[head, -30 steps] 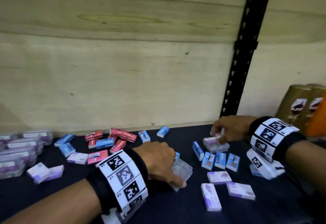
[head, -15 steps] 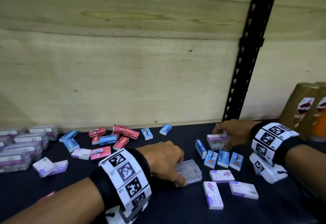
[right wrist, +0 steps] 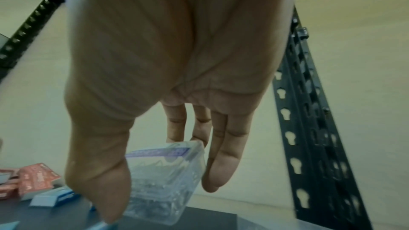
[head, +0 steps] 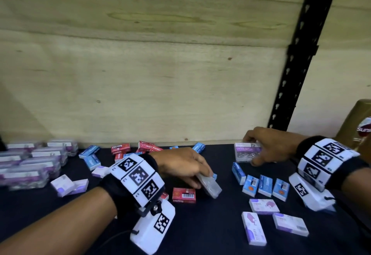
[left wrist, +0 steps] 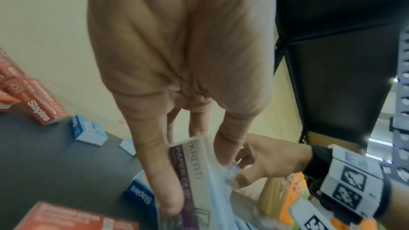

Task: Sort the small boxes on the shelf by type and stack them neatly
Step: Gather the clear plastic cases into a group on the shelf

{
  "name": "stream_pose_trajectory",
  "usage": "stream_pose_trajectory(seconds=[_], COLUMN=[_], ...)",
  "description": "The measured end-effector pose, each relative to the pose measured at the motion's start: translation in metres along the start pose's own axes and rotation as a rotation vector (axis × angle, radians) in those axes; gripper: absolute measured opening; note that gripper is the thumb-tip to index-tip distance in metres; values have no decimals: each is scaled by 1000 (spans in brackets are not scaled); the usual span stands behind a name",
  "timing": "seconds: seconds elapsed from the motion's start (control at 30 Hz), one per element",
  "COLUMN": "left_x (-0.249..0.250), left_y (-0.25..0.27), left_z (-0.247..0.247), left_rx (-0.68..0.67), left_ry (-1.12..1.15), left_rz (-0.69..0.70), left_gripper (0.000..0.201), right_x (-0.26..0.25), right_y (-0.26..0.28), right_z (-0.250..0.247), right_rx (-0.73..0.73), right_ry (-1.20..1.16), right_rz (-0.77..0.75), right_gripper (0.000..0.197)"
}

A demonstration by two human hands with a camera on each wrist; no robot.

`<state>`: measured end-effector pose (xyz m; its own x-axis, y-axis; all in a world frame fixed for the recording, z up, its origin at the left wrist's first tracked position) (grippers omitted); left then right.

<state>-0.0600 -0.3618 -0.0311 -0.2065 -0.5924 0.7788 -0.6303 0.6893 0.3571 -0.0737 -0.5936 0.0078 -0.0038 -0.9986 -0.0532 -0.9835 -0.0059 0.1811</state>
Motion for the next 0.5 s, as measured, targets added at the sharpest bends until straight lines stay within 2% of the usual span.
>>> stream_pose_trajectory(seconds=[0.07,0.2,0.3,0.37,0.43,0.5], left_x=[-1,-6,-14,-24,-37,-47], left_y=[6,21,30,39,50,65], left_z=[-7,-30,-47,-55,-60,-68], left_rx=[-3,65,182,207,198,220], left_ry=[20,-190,-210,-148,-8,32], left_rz=[19,40,71,71,55,35], left_gripper=[28,44,39,35,36,39], right_x=[-7,-27,-45,-60,-78,-97], right_y=[-2,-7,-13,-19,-25,-31], right_z=[1,-2,-3,-3,-2,0], right_rx=[-7,-27,-20,-2,-12,-22], right_ry=[-10,-15,-2,-13,-46,-62], right_rz=[-33,-98,-138,-167,-200,-244], right_gripper=[56,53,54,53,54,55])
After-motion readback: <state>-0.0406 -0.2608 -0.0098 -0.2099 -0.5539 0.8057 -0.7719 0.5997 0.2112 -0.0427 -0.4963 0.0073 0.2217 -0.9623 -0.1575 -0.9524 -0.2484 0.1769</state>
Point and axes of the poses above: each hand's wrist, its own y-axis away from the middle knuckle, its own z-axis out of the palm, x = y × z, the point moved 4 cm from there along -y, towards the middle knuckle, and after that the axes turned 2 degrees about -x, right-handed, at the moved point
